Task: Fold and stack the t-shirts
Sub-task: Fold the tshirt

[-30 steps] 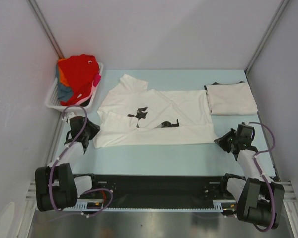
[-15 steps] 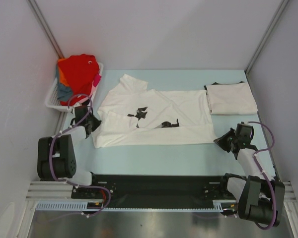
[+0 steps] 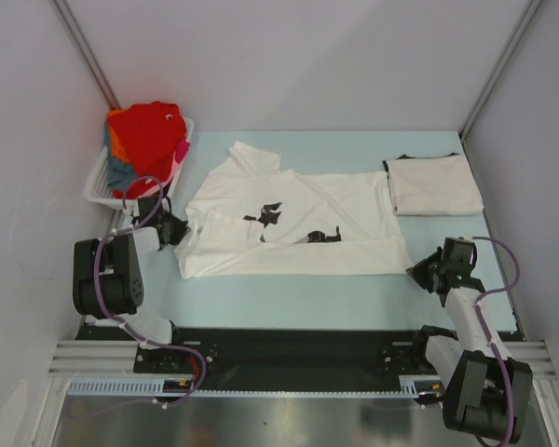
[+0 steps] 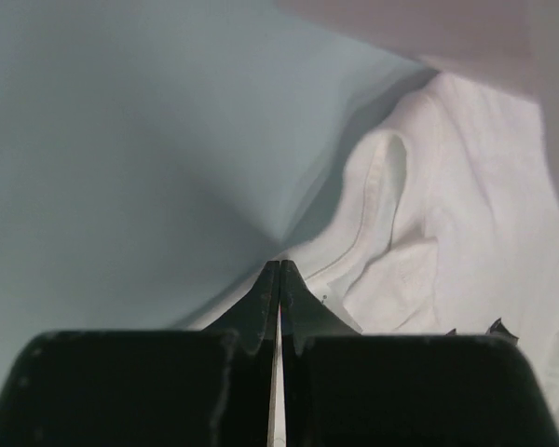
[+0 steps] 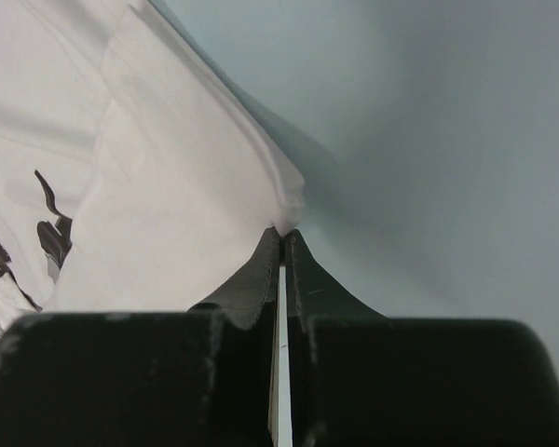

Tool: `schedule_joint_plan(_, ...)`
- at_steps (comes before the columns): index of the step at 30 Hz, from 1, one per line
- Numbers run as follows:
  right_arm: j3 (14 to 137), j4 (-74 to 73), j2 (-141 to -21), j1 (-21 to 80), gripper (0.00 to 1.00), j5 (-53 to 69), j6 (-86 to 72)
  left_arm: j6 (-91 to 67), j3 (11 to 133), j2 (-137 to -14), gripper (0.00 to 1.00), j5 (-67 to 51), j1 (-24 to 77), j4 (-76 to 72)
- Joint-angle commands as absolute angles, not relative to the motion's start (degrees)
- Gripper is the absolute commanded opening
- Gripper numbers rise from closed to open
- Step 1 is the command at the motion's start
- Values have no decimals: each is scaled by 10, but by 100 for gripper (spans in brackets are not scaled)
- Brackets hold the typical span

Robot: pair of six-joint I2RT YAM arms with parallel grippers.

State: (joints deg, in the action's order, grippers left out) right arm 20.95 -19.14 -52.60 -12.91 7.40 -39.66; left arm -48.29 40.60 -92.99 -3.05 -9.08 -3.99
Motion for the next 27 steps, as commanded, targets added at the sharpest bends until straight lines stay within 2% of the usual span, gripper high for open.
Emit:
schedule_joint_plan(1,201,-221,-502,-133,0,42,-414,-507,406,-955,0,-5,-114,-18)
schedule_joint_plan(7,199,-226,-494,-134,0,59,-407,-526,364,-910,0,-15,-163,-39)
schedule_joint_plan(12,192,-216,-501,-120,3,101,-417,-510,350,-839,1,32,-168,-17)
schedule_joint_plan(13,193,-221,-502,-117,6,98,-419,-505,342,-813,2,37,-168,-16)
schedule_joint_plan(15,206,-239,-501,-112,30,74,-423,-498,337,-789,4,45,-168,-11)
schedule_joint_plan(17,218,-250,-496,-111,49,56,-418,-483,326,-753,6,30,-167,-9)
schedule_joint_plan(18,234,-252,-493,-110,51,43,-410,-481,321,-740,8,22,-163,-8)
schedule_joint_plan(20,253,-251,-497,-107,53,33,-403,-479,301,-693,12,16,-151,-4)
schedule_joint_plan(25,354,-258,-533,-6,49,-49,-371,-468,263,-584,37,30,-102,39)
schedule_joint_plan(27,377,-256,-552,37,49,-95,-369,-467,258,-543,39,23,-84,48)
